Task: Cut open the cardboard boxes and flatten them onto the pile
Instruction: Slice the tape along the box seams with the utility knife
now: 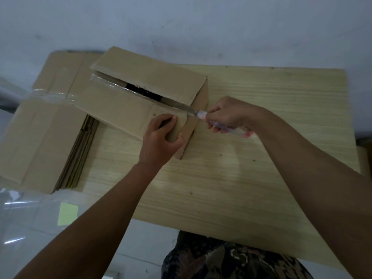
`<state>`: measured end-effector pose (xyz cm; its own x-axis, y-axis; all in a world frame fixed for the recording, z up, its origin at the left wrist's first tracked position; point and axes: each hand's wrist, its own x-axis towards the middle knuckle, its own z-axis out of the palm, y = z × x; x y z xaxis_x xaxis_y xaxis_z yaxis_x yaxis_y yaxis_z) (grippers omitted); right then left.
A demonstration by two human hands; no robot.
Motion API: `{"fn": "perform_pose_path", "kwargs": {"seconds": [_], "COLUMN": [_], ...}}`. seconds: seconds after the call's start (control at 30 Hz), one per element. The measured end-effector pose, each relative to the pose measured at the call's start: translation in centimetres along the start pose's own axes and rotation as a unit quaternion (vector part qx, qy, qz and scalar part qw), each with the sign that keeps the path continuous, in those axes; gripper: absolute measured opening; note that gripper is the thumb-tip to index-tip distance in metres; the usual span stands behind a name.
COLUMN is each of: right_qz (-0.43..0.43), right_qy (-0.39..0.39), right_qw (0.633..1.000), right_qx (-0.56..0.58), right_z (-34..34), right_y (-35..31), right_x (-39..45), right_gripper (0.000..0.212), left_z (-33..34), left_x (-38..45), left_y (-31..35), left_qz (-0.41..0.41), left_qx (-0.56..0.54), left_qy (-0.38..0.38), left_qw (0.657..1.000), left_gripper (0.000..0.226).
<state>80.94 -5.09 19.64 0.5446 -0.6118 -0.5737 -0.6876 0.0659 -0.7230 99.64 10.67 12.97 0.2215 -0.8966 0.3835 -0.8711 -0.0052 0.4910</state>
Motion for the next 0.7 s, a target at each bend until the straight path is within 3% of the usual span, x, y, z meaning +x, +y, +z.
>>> {"fn": "perform_pose_path", "kwargs": {"seconds": [0.07, 0.27, 0.47, 0.6, 0.7], "right_qz": [0.007, -0.007, 0.0, 0.038, 0.032], "right_qy": [0.028, -0.025, 0.039, 0.125, 0.186], "right_qw": [0.999, 0.999, 0.995, 0.991, 0.981], "right_qx": [0.035, 0.028, 0.094, 0.024, -0.04], "right_z": [-1.6, 0.5, 2.3, 5.1, 7.3], "right_y": [1.0, 0.7, 5.5, 9.9, 11.9], "right_x": [-0.4, -1.2, -3.5, -3.2, -2.7], "right_gripper": [0.027, 0.028, 0.027, 0.015, 0.02], "left_z": [0.0, -0.5, -2.0, -2.5, -2.6], "left_x": [0.1, 0.6, 3.4, 5.1, 5.4], "left_y": [0.0, 0.5, -0.7, -1.9, -2.0], "left_qz": [-0.004, -0.006, 0.023, -0.026, -0.036], "left_qx": [0.0, 0.009, 0.085, 0.132, 0.144], "left_qy": [-0.001, -0.027, -0.039, -0.075, -0.091], "left_qw": [1.0, 1.0, 0.995, 0.988, 0.985], "left_gripper": [0.045, 0.05, 0.059, 0.081, 0.091]}}
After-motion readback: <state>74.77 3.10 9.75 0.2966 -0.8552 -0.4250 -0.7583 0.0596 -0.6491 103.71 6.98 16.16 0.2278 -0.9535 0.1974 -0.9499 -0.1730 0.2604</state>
